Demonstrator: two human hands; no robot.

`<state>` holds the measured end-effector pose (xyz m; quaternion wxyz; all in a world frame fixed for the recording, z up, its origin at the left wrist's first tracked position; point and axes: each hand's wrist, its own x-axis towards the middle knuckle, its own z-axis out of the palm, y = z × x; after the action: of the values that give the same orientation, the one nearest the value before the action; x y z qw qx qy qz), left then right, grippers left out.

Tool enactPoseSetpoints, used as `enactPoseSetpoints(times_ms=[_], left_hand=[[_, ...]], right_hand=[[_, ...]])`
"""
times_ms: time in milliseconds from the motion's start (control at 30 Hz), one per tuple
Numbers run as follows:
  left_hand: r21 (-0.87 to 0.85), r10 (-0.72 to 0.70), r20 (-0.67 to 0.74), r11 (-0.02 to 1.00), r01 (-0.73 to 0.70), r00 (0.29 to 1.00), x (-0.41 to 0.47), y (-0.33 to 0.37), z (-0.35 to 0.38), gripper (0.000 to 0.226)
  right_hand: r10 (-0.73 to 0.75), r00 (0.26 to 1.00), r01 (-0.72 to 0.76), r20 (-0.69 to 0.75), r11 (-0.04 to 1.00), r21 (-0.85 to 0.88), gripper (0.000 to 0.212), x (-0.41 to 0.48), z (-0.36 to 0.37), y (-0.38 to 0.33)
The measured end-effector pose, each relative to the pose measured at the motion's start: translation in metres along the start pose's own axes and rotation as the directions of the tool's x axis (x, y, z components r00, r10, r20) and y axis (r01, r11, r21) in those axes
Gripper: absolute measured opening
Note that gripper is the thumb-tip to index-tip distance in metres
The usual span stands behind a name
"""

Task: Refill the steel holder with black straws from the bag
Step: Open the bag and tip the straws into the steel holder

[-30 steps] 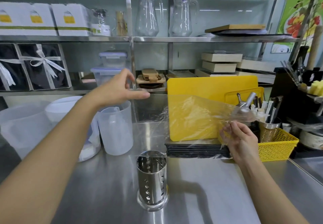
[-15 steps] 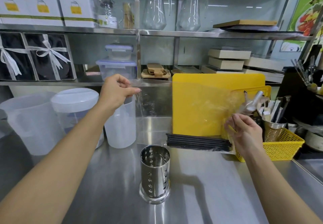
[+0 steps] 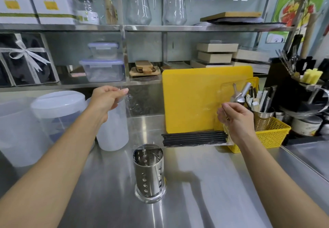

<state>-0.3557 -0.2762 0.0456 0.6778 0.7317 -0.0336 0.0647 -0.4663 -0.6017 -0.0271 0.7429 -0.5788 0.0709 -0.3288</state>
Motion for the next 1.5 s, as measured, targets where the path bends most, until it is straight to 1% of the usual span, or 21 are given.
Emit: enactPoseSetpoints(times_ms=[133,200,300,333,433,600,733,833,967,1033,1067,1133,1200,1267,1333,1400,1500], left_hand=[[-0.013,0.056,-0.019,0.998,-0.056,0.998,-0.004,-0.001,0.005,0.012],[-0.043,0.075,0.045,0.996,-0.073,0.996,-0.006,-0.001,0.005,0.011],[-0.217,0.072,0.184,0.976,-0.031,0.98,-0.008,-0.003,0.006,0.021],[-0.251,0.072,0.224,0.968,-0.014,0.972,-0.009,-0.004,0.006,0.023],[-0.267,0.081,0.308,0.964,0.004,0.948,-0.012,-0.007,0.005,0.02],[-0.286,0.07,0.341,0.958,0.033,0.938,-0.012,-0.013,0.003,0.012],[-0.272,0.066,0.318,0.962,0.025,0.946,-0.014,-0.019,0.004,0.002],[-0.314,0.022,0.323,0.946,0.085,0.946,-0.015,-0.027,0.006,0.026],[-0.376,-0.054,0.361,0.905,0.198,0.931,-0.019,-0.034,0.004,0.032],[-0.368,-0.114,0.347,0.896,0.247,0.931,-0.018,-0.033,0.002,0.041],[-0.351,-0.128,0.333,0.903,0.249,0.934,-0.017,-0.032,0.001,0.043],[-0.315,-0.126,0.288,0.924,0.218,0.949,-0.016,-0.031,0.0,0.038],[-0.338,-0.126,0.238,0.919,0.204,0.963,-0.014,-0.03,-0.002,0.03],[-0.371,-0.152,0.217,0.901,0.226,0.964,-0.014,-0.03,-0.004,0.022],[-0.329,-0.179,0.186,0.915,0.234,0.966,-0.013,-0.032,-0.007,0.015],[-0.275,-0.192,0.123,0.936,0.22,0.974,-0.012,-0.035,-0.008,0.011],[-0.199,-0.161,0.03,0.966,0.164,0.986,-0.008,-0.038,-0.01,0.013]], right_hand=[[-0.008,1.0,0.008,0.008,1.0,0.005,0.009,0.003,-0.002,-0.007],[-0.003,1.0,0.003,0.011,1.0,0.007,0.012,0.003,-0.004,-0.01],[-0.009,1.0,0.009,0.022,1.0,-0.011,0.012,0.004,-0.005,-0.016],[-0.013,1.0,0.013,0.028,1.0,-0.017,0.011,0.004,-0.006,-0.018],[-0.017,0.999,0.019,0.037,0.999,-0.042,0.009,0.007,-0.006,-0.023],[-0.028,0.998,0.034,0.064,0.995,-0.095,0.006,0.012,-0.006,-0.037],[-0.045,0.997,0.053,0.07,0.991,-0.126,0.006,0.015,-0.007,-0.042],[-0.051,0.995,0.062,0.084,0.988,-0.143,0.006,0.015,-0.008,-0.041],[-0.05,0.993,0.067,0.104,0.983,-0.17,0.005,0.014,-0.006,-0.039],[-0.052,0.993,0.071,0.105,0.981,-0.178,0.006,0.015,-0.005,-0.04],[-0.053,0.993,0.073,0.109,0.98,-0.184,0.006,0.015,-0.004,-0.041],[-0.058,0.991,0.08,0.119,0.978,-0.193,0.007,0.017,-0.002,-0.044],[-0.066,0.99,0.092,0.128,0.974,-0.207,0.008,0.018,0.001,-0.047],[-0.076,0.987,0.106,0.144,0.971,-0.214,0.007,0.018,0.004,-0.049],[-0.077,0.984,0.113,0.163,0.967,-0.227,0.007,0.017,0.009,-0.051],[-0.068,0.983,0.11,0.172,0.962,-0.248,0.008,0.016,0.012,-0.052],[-0.054,0.983,0.099,0.174,0.96,-0.263,0.009,0.016,0.016,-0.053]])
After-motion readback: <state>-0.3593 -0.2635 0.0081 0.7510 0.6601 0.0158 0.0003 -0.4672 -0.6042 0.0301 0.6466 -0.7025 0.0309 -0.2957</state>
